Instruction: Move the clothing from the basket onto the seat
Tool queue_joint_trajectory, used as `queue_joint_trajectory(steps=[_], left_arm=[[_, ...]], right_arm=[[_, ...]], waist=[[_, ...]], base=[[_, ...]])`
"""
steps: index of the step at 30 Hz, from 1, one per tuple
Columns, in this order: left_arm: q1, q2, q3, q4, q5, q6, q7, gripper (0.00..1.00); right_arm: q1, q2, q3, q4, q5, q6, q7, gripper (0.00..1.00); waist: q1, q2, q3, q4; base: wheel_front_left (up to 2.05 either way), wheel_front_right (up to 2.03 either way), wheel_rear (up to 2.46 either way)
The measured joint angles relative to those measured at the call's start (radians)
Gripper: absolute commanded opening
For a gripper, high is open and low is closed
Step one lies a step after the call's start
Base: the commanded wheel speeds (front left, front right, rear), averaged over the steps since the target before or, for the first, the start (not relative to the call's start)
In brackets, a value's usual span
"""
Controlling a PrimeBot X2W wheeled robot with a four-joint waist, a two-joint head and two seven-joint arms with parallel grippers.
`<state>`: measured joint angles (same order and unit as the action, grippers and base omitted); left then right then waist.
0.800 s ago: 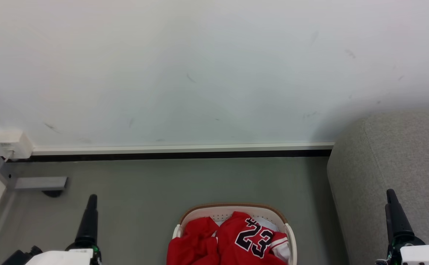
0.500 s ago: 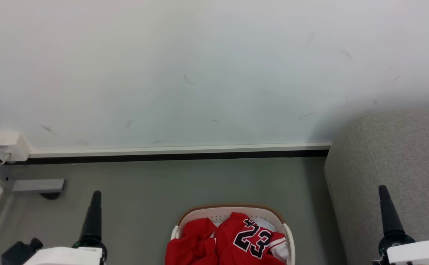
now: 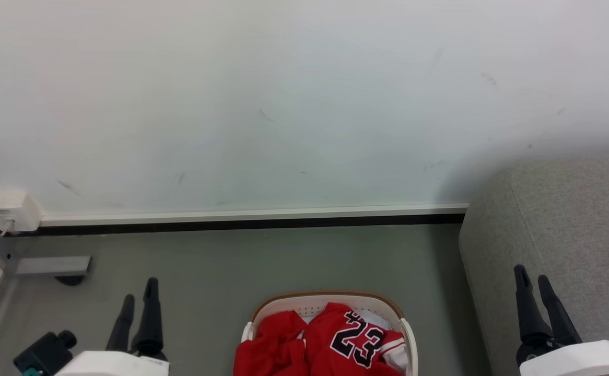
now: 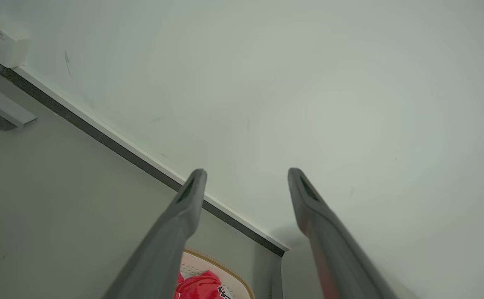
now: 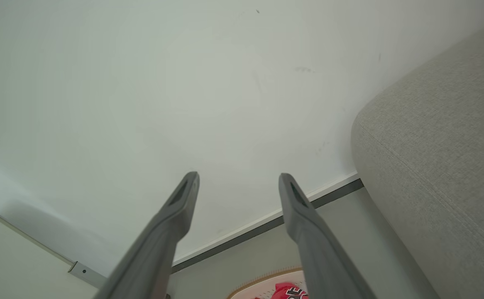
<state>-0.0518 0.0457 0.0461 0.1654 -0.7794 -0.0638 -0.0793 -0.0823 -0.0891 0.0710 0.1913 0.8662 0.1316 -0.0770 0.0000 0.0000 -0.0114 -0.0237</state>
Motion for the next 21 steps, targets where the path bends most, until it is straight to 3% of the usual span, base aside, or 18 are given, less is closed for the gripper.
queue_joint_trajectory(steps=[21], left_arm=[[0.013,0.021,-0.055,0.008,0.258,0.058,-0.061,1.00]], right_arm=[[0.000,-0.004,0.042,0.012,-0.245,0.000,-0.061,1.00]], waist=[[0.0000,0.0000,-0.016,-0.004]], base=[[0.00,0.00,0.00]])
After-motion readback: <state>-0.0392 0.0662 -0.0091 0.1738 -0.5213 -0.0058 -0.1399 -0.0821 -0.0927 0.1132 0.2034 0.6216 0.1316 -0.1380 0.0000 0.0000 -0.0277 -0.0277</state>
